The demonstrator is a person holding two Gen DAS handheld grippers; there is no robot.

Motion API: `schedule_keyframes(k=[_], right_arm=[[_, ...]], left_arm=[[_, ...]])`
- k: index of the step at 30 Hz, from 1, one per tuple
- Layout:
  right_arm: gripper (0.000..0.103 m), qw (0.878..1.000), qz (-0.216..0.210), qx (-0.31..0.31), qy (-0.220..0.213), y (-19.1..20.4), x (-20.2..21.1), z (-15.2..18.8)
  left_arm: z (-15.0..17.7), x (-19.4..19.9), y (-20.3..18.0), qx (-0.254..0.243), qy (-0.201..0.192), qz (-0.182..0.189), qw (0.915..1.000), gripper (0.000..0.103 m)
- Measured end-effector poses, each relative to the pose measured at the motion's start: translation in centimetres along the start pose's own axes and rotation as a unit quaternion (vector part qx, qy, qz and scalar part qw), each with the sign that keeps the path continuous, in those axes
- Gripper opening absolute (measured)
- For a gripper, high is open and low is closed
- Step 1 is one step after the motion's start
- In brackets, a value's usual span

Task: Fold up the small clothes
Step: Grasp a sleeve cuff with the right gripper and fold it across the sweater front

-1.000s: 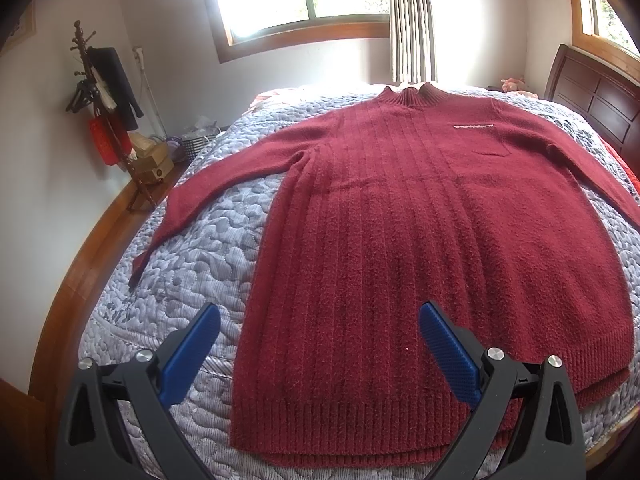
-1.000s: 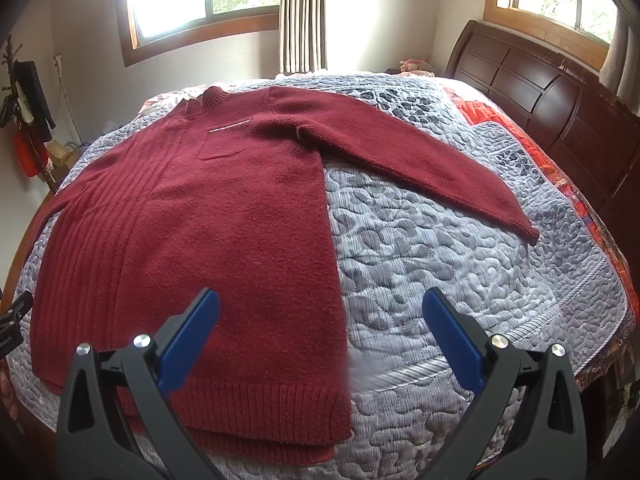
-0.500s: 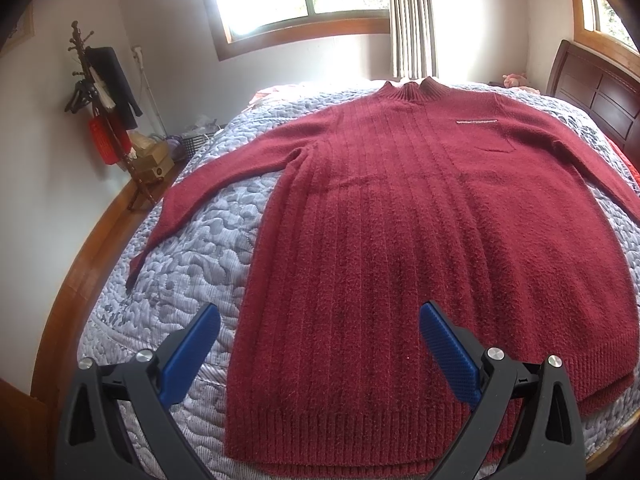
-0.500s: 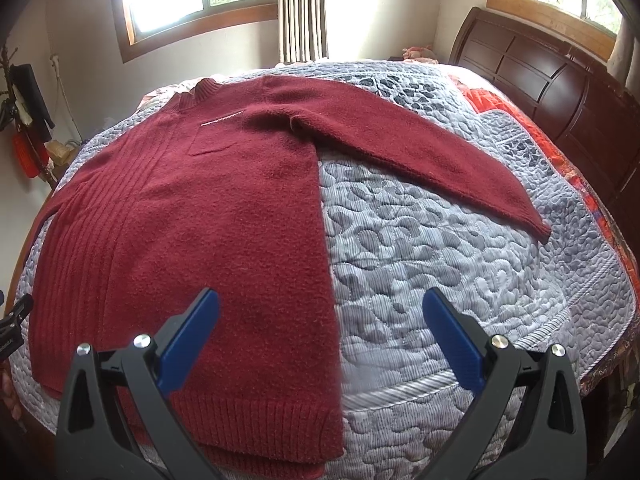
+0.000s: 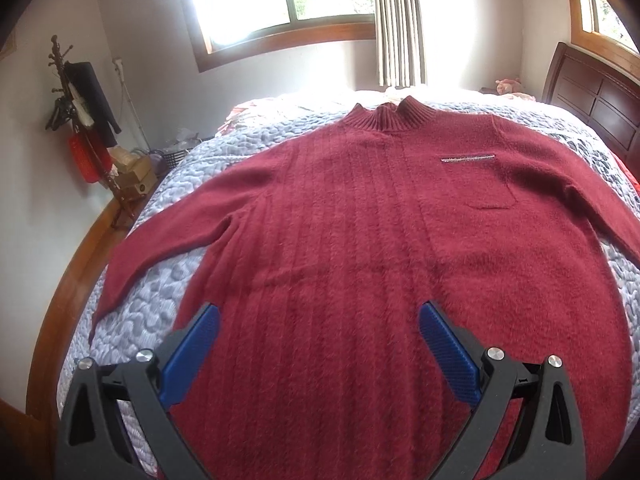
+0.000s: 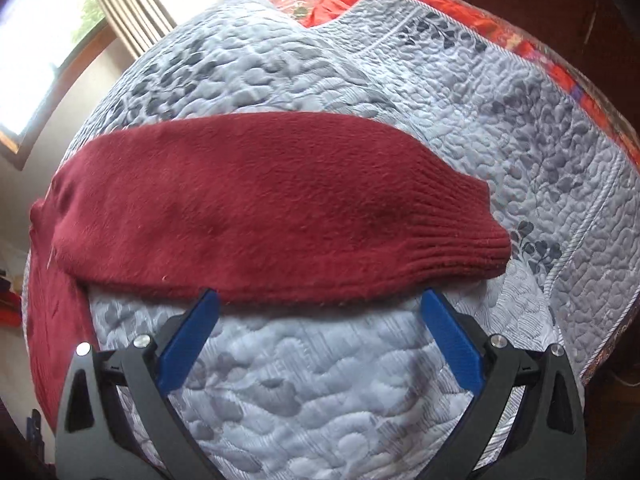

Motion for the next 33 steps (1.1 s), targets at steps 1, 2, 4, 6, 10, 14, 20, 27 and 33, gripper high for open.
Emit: schedule_keyframes(k=[1, 2, 4, 6, 10, 14, 20, 27, 33], right_arm=[[0.099, 1.0, -0.013, -0.013, 0.004, -0.8, -0.2, -0.1], [0.099, 1.0, -0.02, -0.019, 0.004, -1.3, -0.2, -0.1], [0.099, 0.999, -0.022, -0.028, -0.001, -2.1, 0.2, 0.4], [0.099, 0.998, -0.042, -0.039, -0.003, -2.9, 0.4, 0.6], [0.099, 0.996, -0.05, -0.073, -0.003, -4.4, -0.1, -0.1], [0.094, 0.993, -0.043, -0.109, 0.004, -5.8, -1.5, -1.6], [0.051, 0.992, -0.028, -0.12, -0.027, -6.8, -1.2, -2.2], [0.014, 0.995, -0.021, -0.066, -0.078, -4.7, 0.9, -3.6], [0.014, 0.99, 0.022, 0.046, -0.134, 1.8, 2.9, -4.7]], left_arm=[[-0.3, -0.3, -0.5, -0.003, 0.0, 0.002, 1.0, 0.099], [-0.5, -0.6, -0.9, -0.006, -0.002, 0.003, 1.0, 0.099], [-0.8, -1.2, -1.7, -0.01, -0.001, 0.005, 0.9999, 0.099], [-0.9, -2.1, -2.5, -0.021, -0.004, -0.002, 0.9998, 0.099], [-0.7, -3.2, -3.4, -0.021, 0.008, 0.006, 0.9997, 0.099], [-0.1, -3.7, -3.7, -0.025, 0.015, 0.007, 0.9996, 0.099], [0.0, -4.3, -3.8, -0.03, 0.016, -0.002, 0.9994, 0.099], [0.3, -4.8, -3.6, -0.031, 0.02, -0.004, 0.9993, 0.099], [0.2, -5.0, -2.5, -0.026, 0.022, -0.009, 0.9994, 0.099]])
Point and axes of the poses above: each gripper's, at about its wrist camera, not at the fingertips, and x roughly against the way its jaws point, y to its left, z to its underside, the point moved 1 cm from there along -x, roughly the way its jaws point, and after that the axes turned 7 degrees about x, right-handed, at the moved point
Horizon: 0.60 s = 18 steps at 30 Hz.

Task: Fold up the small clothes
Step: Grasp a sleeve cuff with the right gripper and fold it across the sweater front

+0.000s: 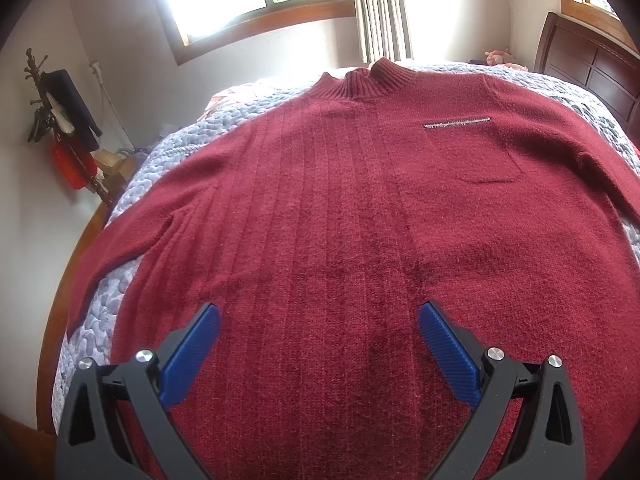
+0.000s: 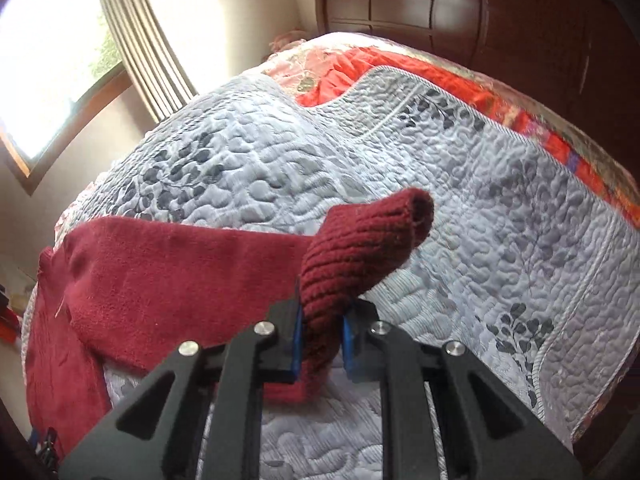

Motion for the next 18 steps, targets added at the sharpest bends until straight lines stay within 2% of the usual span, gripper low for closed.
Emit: schedule_keyframes(k=[7, 10, 14, 18], right_arm=[[0.014, 0.994, -0.042, 0.098, -0.018, 9.8, -0.2, -1.1], [0.014, 0.987, -0.084, 0.135, -0.017, 14.4, -0.4, -0.7], [0.014, 0.973, -0.121, 0.193, -0.018, 20.7, -0.4, 0.4], [0.014, 0.952, -0.169, 0.255, -0.006, 26.2, -0.5, 2.3]], left_arm=[[-0.5, -0.3, 1.8, 0.016, 0.003, -0.003, 0.9999, 0.099], [-0.9, -0.8, 2.8, 0.03, 0.006, -0.002, 0.9995, 0.099], [-1.1, -1.5, 3.8, 0.045, 0.013, -0.002, 0.9989, 0.099], [-1.1, -1.8, 4.4, 0.051, 0.013, -0.004, 0.9986, 0.099]])
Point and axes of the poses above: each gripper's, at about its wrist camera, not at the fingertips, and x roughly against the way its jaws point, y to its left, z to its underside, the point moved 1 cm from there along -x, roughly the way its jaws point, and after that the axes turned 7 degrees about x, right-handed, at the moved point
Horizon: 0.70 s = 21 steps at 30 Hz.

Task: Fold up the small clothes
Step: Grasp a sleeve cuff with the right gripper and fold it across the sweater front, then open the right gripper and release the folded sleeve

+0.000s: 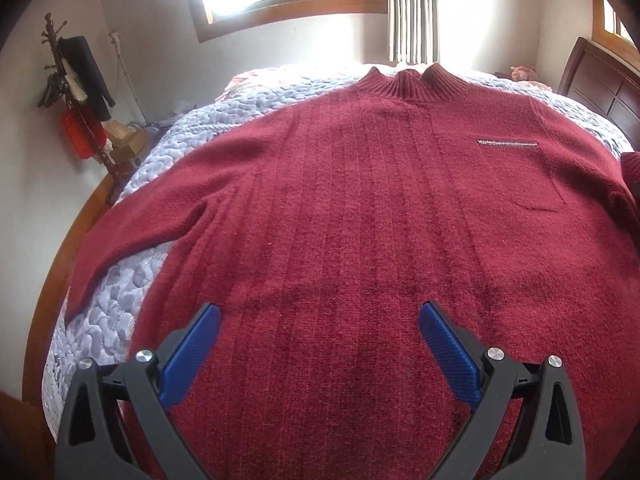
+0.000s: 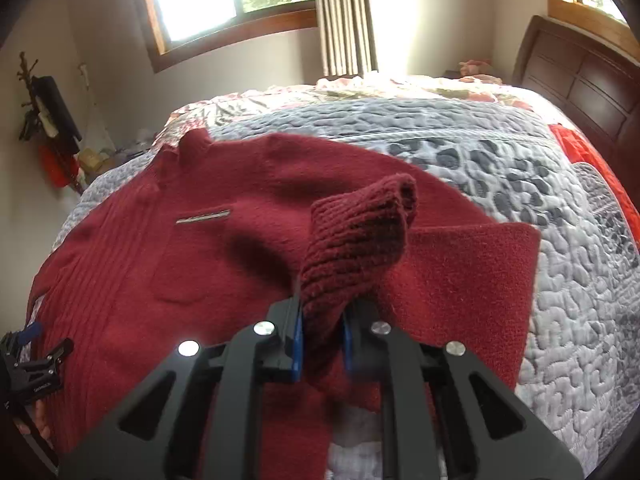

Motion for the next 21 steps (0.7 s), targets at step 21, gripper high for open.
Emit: schedule_keyframes(k=[21], right_arm=[[0.052, 0.996, -0.078, 0.019, 0.031, -0.6, 3.0, 3.4]], left_arm=[[-1.9, 0.3, -7.8, -0.011, 0.035, 0.113, 0.993, 0.099]])
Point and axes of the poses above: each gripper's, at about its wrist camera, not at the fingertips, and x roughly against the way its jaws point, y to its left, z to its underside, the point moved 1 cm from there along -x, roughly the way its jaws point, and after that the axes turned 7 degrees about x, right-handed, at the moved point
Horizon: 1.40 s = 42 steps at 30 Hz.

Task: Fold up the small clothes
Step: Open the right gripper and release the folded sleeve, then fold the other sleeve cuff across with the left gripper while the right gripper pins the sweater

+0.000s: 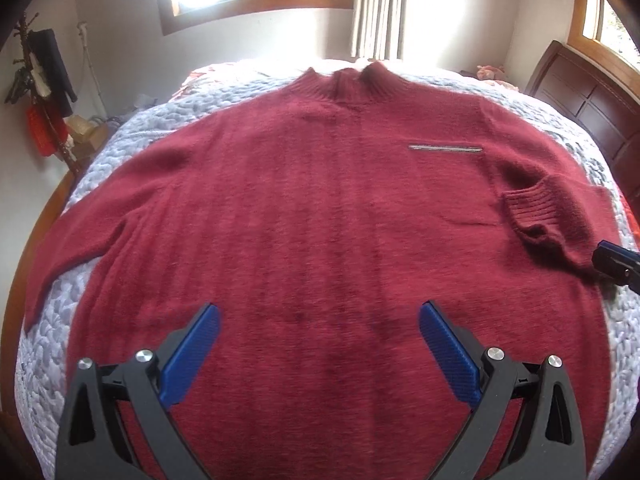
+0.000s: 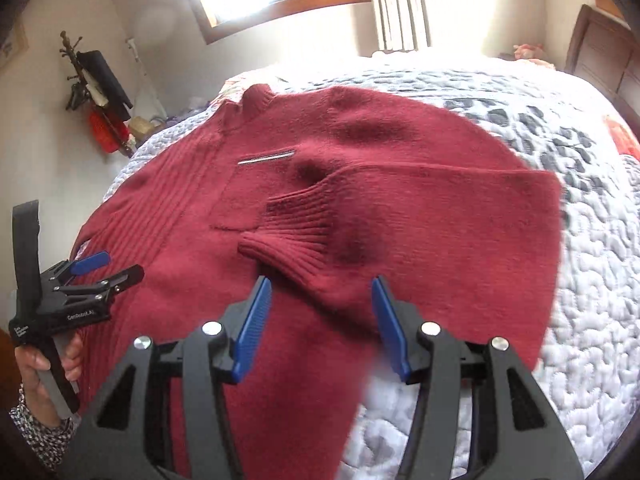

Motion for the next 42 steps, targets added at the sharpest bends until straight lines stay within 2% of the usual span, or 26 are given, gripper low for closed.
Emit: schedule_keyframes(k=[2, 6, 8, 12, 13, 15, 16, 17, 18, 20, 22, 26, 30, 36, 39, 42], right_arm=[[0.052, 1.0, 0.026, -0.01, -0.005, -1.4, 1.3, 0.7], [0.052, 0.998, 0.044, -0.034, -0.01, -4.2, 3.0, 2.3], [0.052, 0.998, 0.058, -0.037, -0.011, -5.1, 3.2, 2.9], [0.052, 0.997, 0.062, -0.044, -0.013, -6.3, 3.7, 4.1], [0.052, 0.997, 0.064, -0.046, -0.013, -6.5, 3.7, 4.3], [0.052, 0.996, 0.071, -0.051, -0.014, -6.9, 3.7, 4.7], [0.052, 0.996, 0.076, -0.052, -0.015, -7.1, 3.7, 4.9], [0.052, 0.995, 0.079, -0.053, -0.015, -7.2, 3.7, 5.0], [0.052, 0.995, 0.08, -0.055, -0.016, -7.3, 3.6, 4.9], [0.052, 0.995, 0.081, -0.058, -0.017, -7.5, 3.6, 5.0], [0.052, 0.995, 0.081, -0.062, -0.018, -7.6, 3.6, 5.0], [0.052, 0.994, 0.088, -0.064, -0.019, -7.5, 3.5, 4.6], [0.052, 0.994, 0.085, -0.066, -0.024, -7.2, 3.7, 4.0], [0.052, 0.996, 0.072, -0.057, -0.019, -5.8, 2.8, 2.4], [0.054, 0.997, 0.048, -0.064, -0.014, -5.3, 1.6, 1.1], [0.054, 0.997, 0.019, -0.074, -0.004, -4.9, -0.4, -0.6]], left_arm=[[-0.8, -0.6, -2.8, -0.003, 0.024, 0.044, 0.9988, 0.099], [-2.1, -2.8, -7.8, 0.003, 0.075, 0.115, 0.9905, 0.099], [-2.7, -4.1, -9.5, 0.015, 0.092, 0.131, 0.9869, 0.099], [-3.5, -6.7, -11.5, 0.039, 0.116, 0.133, 0.9834, 0.095], [-3.7, -6.8, -11.9, 0.042, 0.113, 0.132, 0.9838, 0.089], [-4.0, -7.0, -12.5, 0.042, 0.106, 0.134, 0.9845, 0.068], [-4.3, -7.1, -12.7, 0.042, 0.106, 0.135, 0.9843, 0.047], [-4.5, -7.2, -12.7, 0.046, 0.109, 0.137, 0.9835, 0.033], [-4.6, -7.1, -12.5, 0.052, 0.11, 0.142, 0.9824, 0.028], [-4.9, -6.5, -11.9, 0.064, 0.099, 0.16, 0.98, 0.006], [-5.2, -5.3, -10.8, 0.089, 0.083, 0.201, 0.972, 0.006], [-6.3, -2.5, -8.1, 0.111, 0.034, 0.233, 0.9656, 0.005], [-7.8, -0.8, -3.7, 0.126, -0.01, 0.199, 0.9718, 0.005], [-10.1, 0.3, 5.7, 0.16, -0.056, 0.124, 0.9776, 0.005], [-10.1, 0.4, 9.0, 0.174, -0.062, 0.098, 0.978, 0.005], [-9.8, -0.8, 10.9, 0.175, -0.048, 0.091, 0.9792, 0.005]])
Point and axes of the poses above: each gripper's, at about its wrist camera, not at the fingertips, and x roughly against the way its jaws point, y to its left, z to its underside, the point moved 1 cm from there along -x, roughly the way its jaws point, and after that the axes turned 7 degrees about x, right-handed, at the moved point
